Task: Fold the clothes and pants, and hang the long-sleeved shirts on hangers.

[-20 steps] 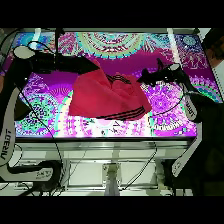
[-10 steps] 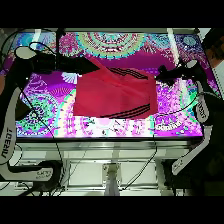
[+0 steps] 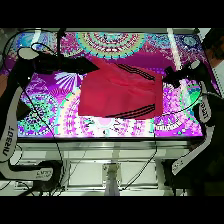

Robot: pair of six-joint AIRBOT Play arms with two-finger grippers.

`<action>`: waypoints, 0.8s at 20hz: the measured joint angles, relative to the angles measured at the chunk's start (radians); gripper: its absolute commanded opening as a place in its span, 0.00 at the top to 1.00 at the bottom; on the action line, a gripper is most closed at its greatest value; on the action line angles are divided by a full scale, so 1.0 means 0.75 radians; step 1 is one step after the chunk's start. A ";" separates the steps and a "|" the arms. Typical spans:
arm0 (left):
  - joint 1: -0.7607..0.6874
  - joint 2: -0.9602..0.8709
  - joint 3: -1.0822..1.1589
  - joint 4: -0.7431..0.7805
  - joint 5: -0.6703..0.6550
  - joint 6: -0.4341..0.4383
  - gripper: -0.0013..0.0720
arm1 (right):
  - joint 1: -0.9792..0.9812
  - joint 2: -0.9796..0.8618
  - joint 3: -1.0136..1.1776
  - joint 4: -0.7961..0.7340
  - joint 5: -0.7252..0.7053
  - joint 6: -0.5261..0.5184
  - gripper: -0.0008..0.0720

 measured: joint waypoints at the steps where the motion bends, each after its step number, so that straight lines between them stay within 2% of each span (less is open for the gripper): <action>1: 0.000 0.000 0.001 0.012 0.001 -0.001 0.91 | -0.004 0.000 0.001 -0.004 0.001 0.012 0.71; 2: 0.000 0.000 0.000 0.030 0.004 0.000 0.97 | -0.007 0.000 0.007 -0.006 0.002 0.017 0.53; 3: 0.000 0.000 0.000 0.061 0.006 0.001 0.97 | -0.010 0.001 0.021 -0.005 0.009 0.021 0.50; 5: 0.000 0.000 0.000 0.151 0.013 -0.002 0.97 | -0.023 0.001 0.092 -0.002 0.048 -0.007 0.49; 6: 0.000 0.000 -0.001 0.208 0.013 -0.017 0.97 | -0.034 0.001 0.140 -0.002 0.083 -0.036 0.57; 7: 0.000 0.000 -0.002 0.275 0.013 -0.033 0.98 | -0.045 0.001 0.194 -0.005 0.126 -0.070 0.99; 12: 0.003 0.006 -0.097 0.506 0.020 -0.164 0.98 | -0.079 0.019 0.373 -0.032 0.361 -0.325 0.97; 16: 0.007 0.068 -0.311 0.558 0.086 -0.264 0.98 | -0.047 0.084 0.266 -0.019 0.438 -0.494 0.97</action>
